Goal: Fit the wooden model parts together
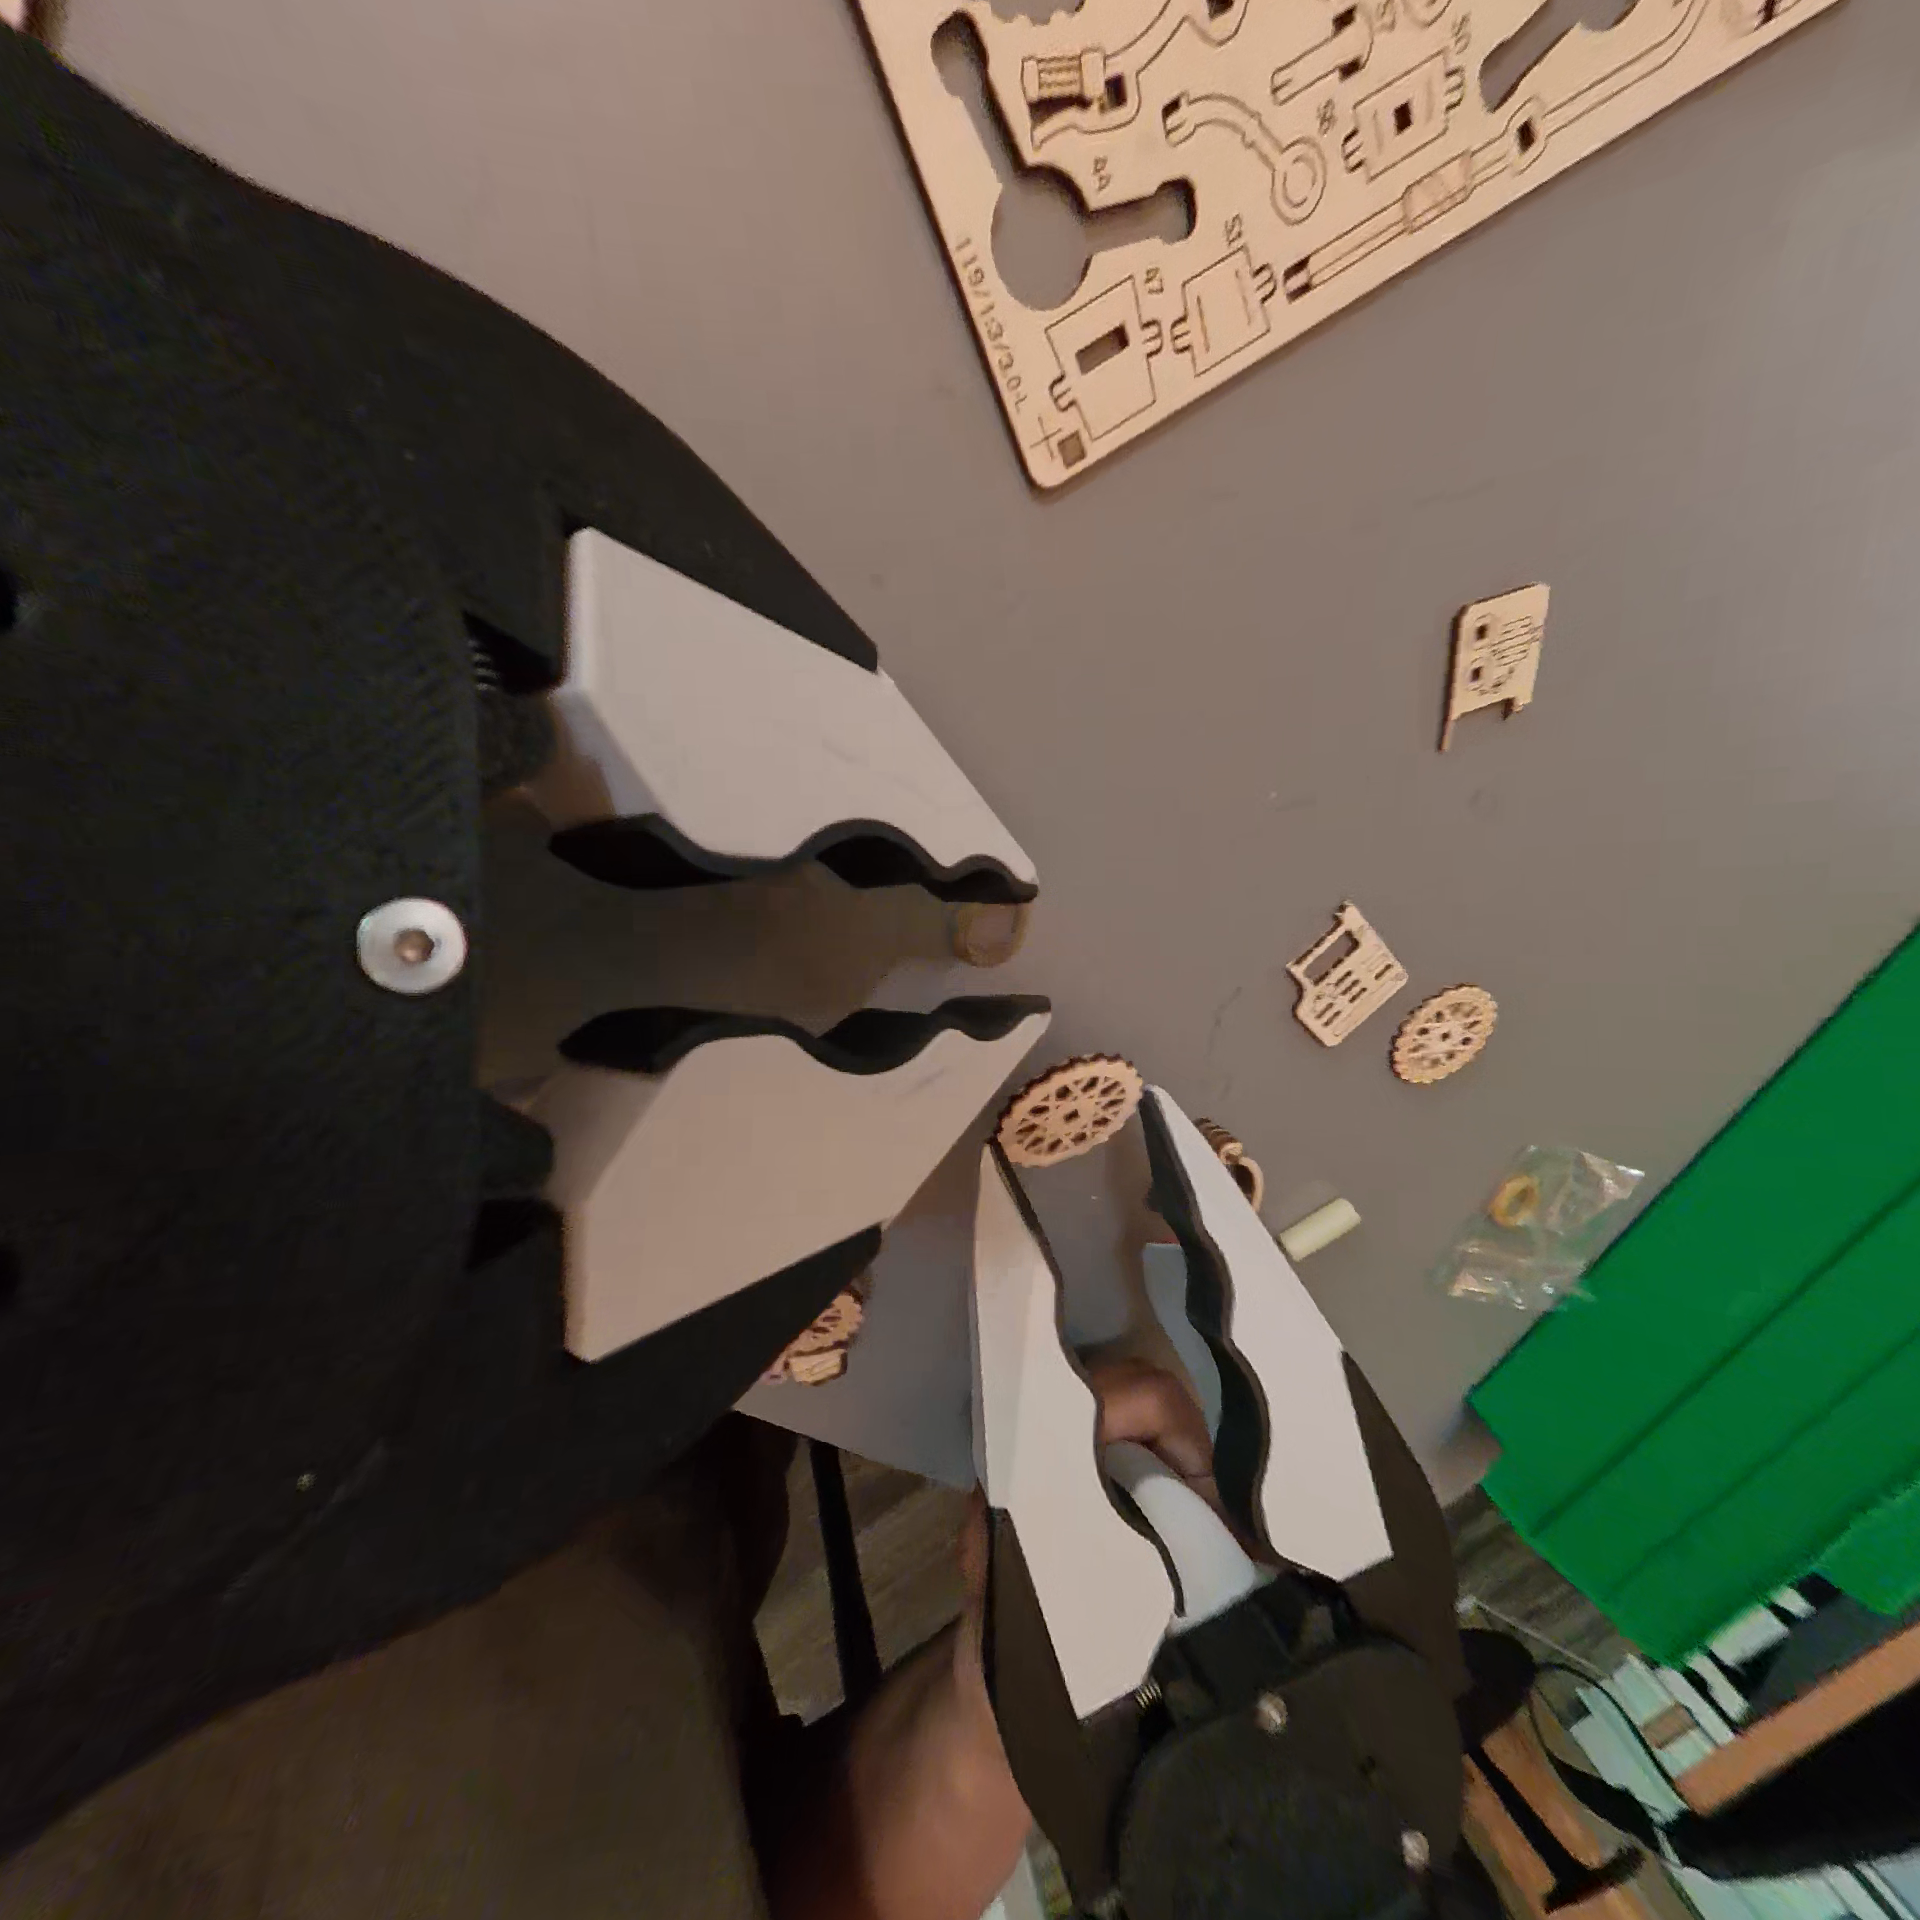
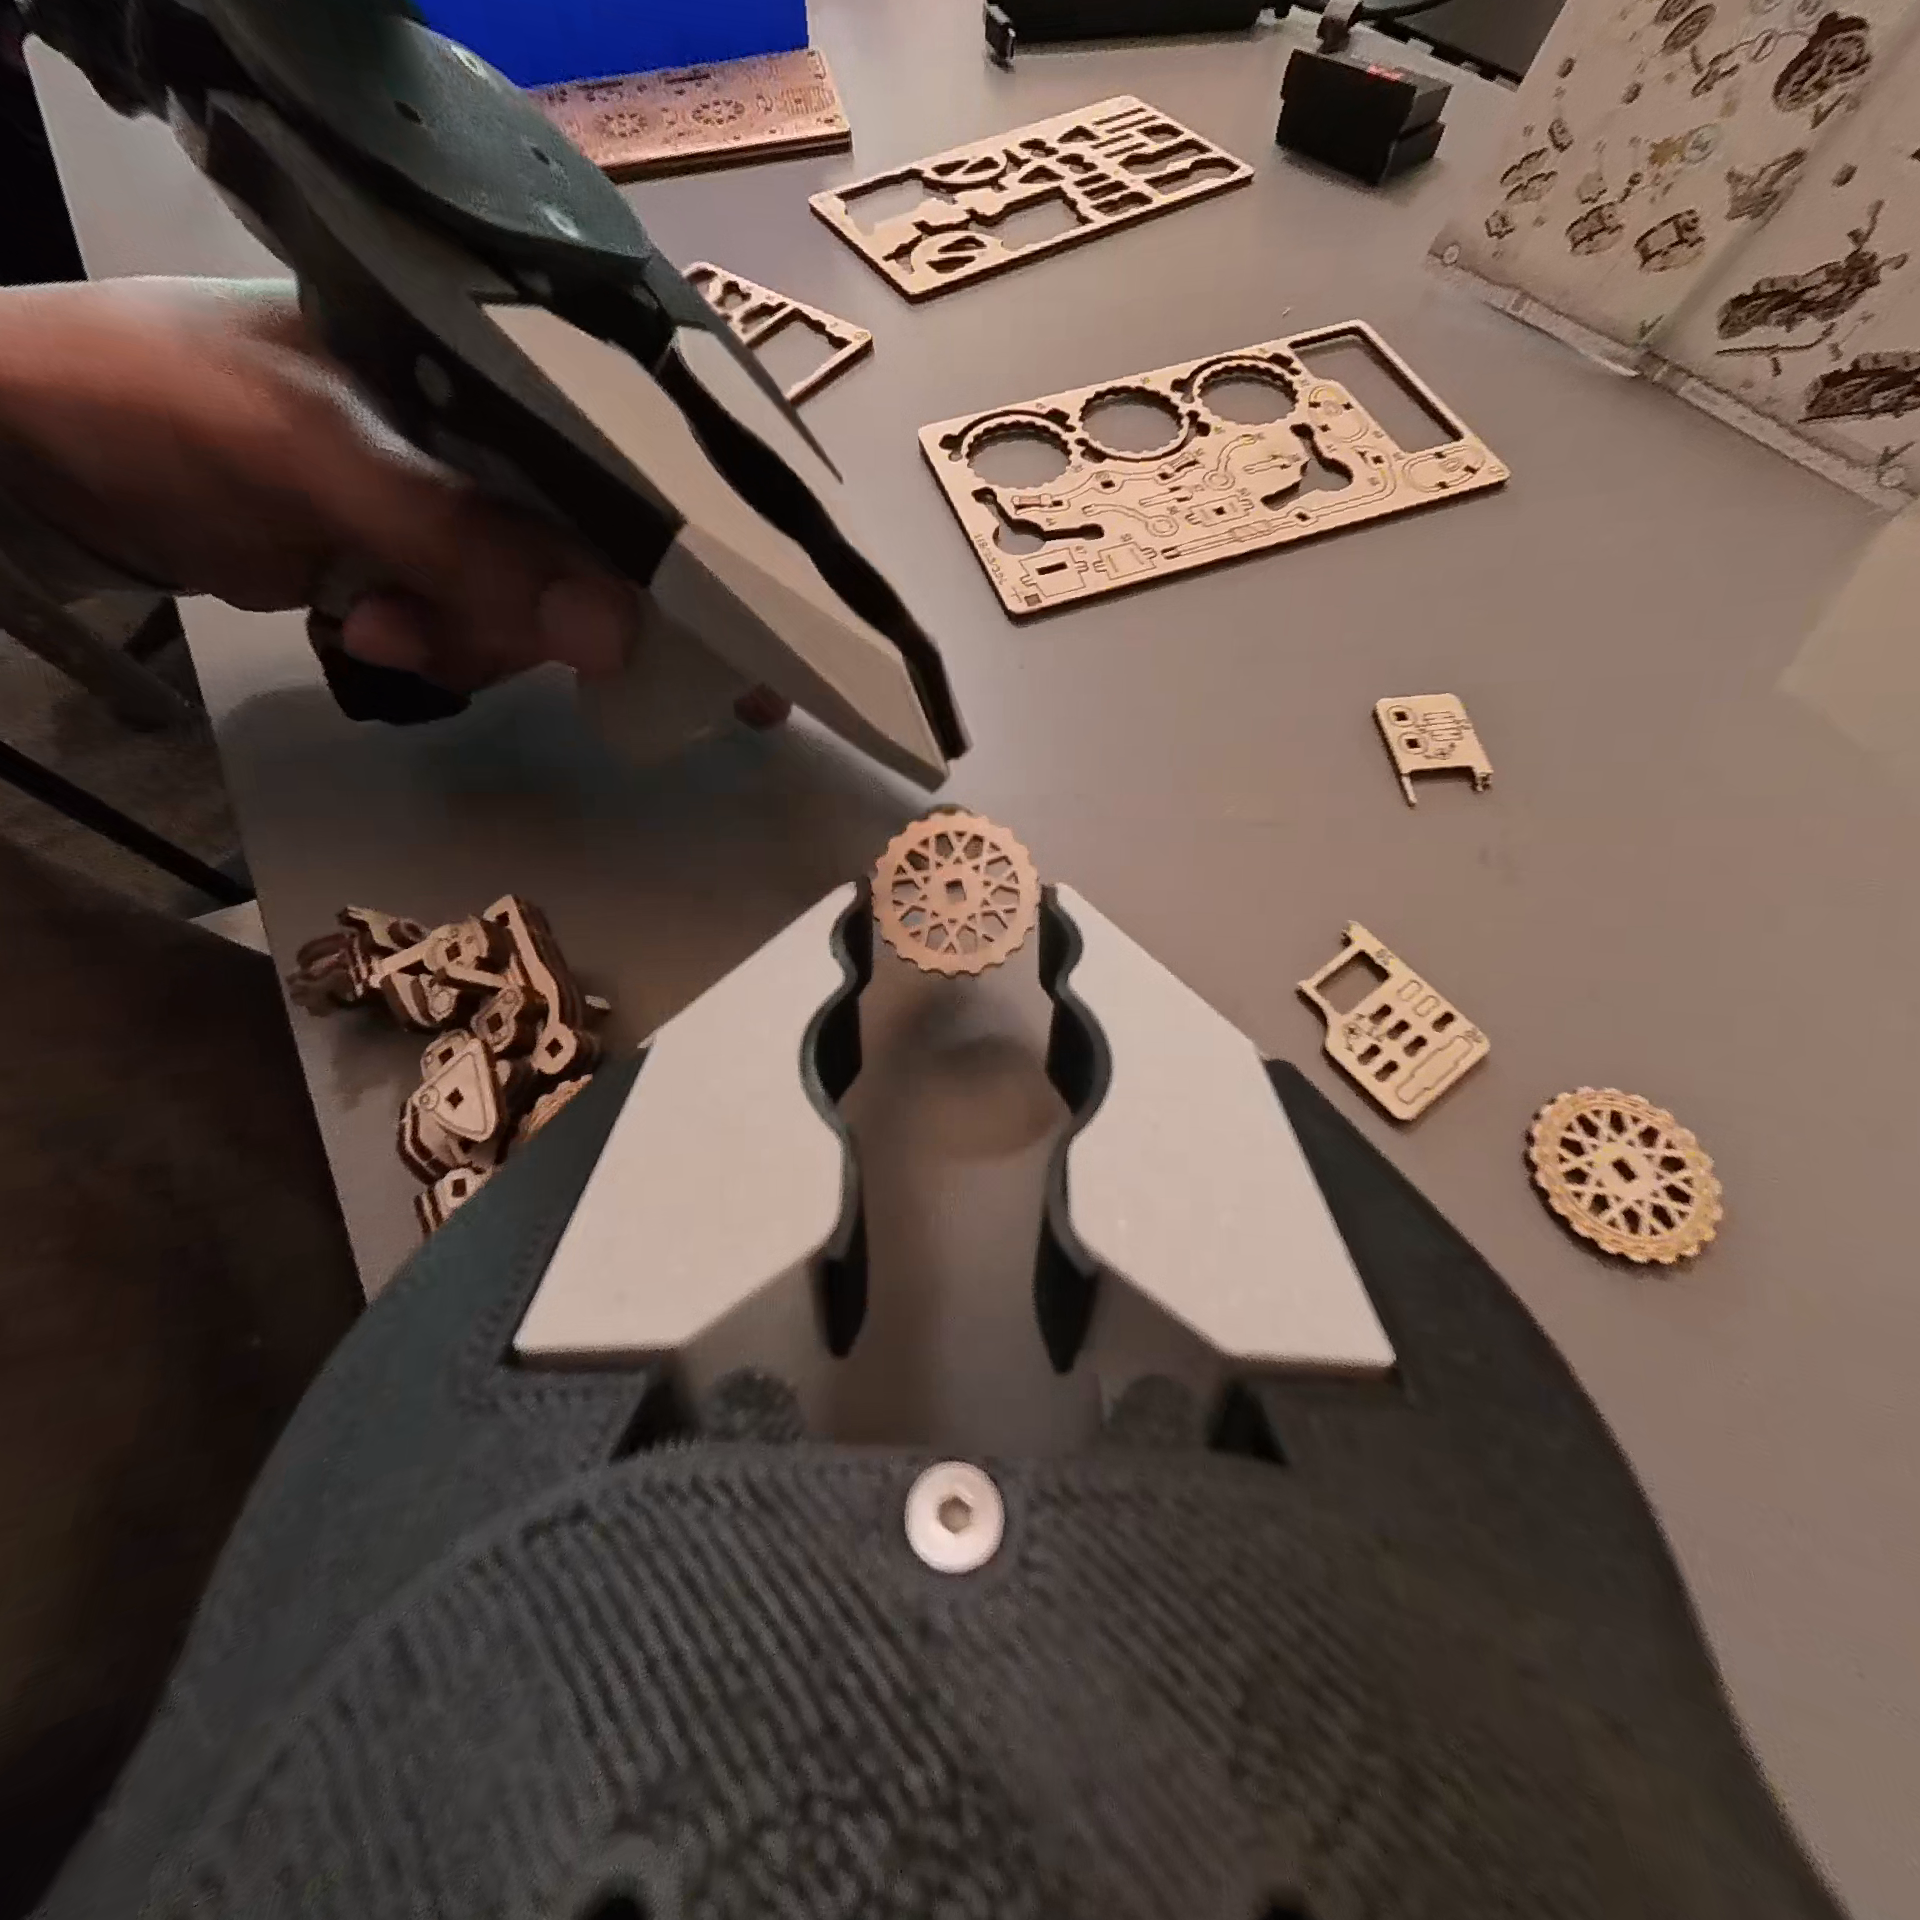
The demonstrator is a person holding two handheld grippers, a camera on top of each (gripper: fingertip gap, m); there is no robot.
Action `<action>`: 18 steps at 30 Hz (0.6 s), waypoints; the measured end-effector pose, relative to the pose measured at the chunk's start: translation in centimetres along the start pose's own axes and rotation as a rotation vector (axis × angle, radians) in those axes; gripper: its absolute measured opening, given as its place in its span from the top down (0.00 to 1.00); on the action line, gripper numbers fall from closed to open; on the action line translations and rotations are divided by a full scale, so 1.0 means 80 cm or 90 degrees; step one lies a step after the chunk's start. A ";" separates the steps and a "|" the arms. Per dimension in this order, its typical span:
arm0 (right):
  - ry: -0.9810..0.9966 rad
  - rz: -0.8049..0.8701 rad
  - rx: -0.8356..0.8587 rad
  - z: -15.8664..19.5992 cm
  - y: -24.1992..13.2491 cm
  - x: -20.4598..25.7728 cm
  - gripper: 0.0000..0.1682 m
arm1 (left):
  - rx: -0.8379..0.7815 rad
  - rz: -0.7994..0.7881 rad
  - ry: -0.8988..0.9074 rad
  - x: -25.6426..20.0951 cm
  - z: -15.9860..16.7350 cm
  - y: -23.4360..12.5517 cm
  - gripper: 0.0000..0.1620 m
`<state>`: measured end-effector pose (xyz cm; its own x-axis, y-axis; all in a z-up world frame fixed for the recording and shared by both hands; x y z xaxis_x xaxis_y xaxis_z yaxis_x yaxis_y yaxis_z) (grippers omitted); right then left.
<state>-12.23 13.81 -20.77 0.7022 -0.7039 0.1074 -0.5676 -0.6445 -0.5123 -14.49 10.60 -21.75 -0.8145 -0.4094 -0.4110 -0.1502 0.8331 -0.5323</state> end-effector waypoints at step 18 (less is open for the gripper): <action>-0.178 0.005 -0.060 -0.015 0.005 0.027 0.81 | -0.038 0.243 -0.156 -0.035 -0.009 -0.008 1.00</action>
<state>-11.45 11.64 -19.74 0.7816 -0.6076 -0.1413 -0.6013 -0.6736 -0.4298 -12.53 11.45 -19.70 -0.6627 -0.1382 -0.7361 0.0978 0.9585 -0.2679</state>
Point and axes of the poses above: each gripper's, where its closed fingertips meet, y out along the fingers, z out of its underside, x = y × z across the jaws, the point moved 1 cm from there along -y, back along the fingers, and after that the axes turned 5 degrees about y, right-handed, at the moved point
